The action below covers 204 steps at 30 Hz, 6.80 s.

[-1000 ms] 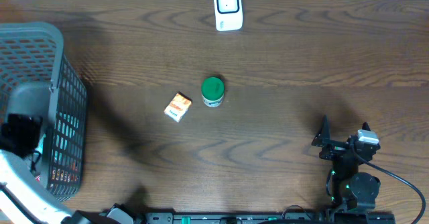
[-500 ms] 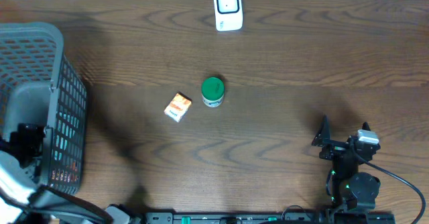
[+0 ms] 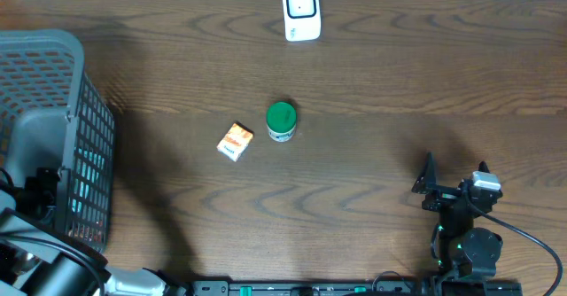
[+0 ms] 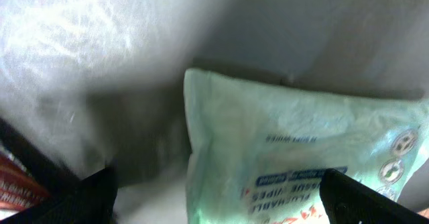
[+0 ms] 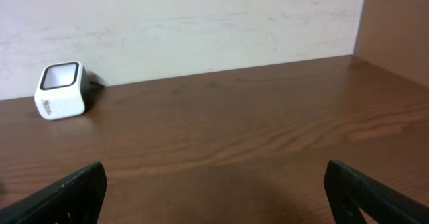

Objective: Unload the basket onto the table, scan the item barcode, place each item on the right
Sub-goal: 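Reach into the basket and grasp the mint-green wipes pack, then carry the wipes pack right of the jar and release, then reach into the basket and grasp the red TOP snack bar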

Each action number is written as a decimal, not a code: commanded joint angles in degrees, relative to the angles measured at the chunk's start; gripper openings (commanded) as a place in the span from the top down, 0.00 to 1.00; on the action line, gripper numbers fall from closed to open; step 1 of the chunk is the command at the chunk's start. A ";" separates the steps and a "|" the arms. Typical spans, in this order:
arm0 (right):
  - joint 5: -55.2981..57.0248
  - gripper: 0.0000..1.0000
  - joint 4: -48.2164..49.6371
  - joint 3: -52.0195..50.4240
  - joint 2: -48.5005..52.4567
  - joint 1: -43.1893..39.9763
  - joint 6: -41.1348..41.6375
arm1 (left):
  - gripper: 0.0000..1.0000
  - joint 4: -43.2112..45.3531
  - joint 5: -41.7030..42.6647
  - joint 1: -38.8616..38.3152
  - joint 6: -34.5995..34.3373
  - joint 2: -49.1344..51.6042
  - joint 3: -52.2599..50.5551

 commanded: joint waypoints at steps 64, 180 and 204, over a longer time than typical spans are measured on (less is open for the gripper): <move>-0.09 0.01 -0.20 -0.04 -0.31 -0.39 0.70 | 0.93 -18.78 -3.96 -57.37 -11.80 -25.81 21.59; -0.07 0.01 -0.20 -0.04 -0.31 -0.39 0.70 | 0.02 -7.48 -32.59 -5.07 -28.61 -2.75 -3.69; -0.07 0.01 -0.20 -0.04 -0.31 -0.39 0.70 | 0.79 13.92 -23.06 -5.07 -27.78 -2.75 -22.05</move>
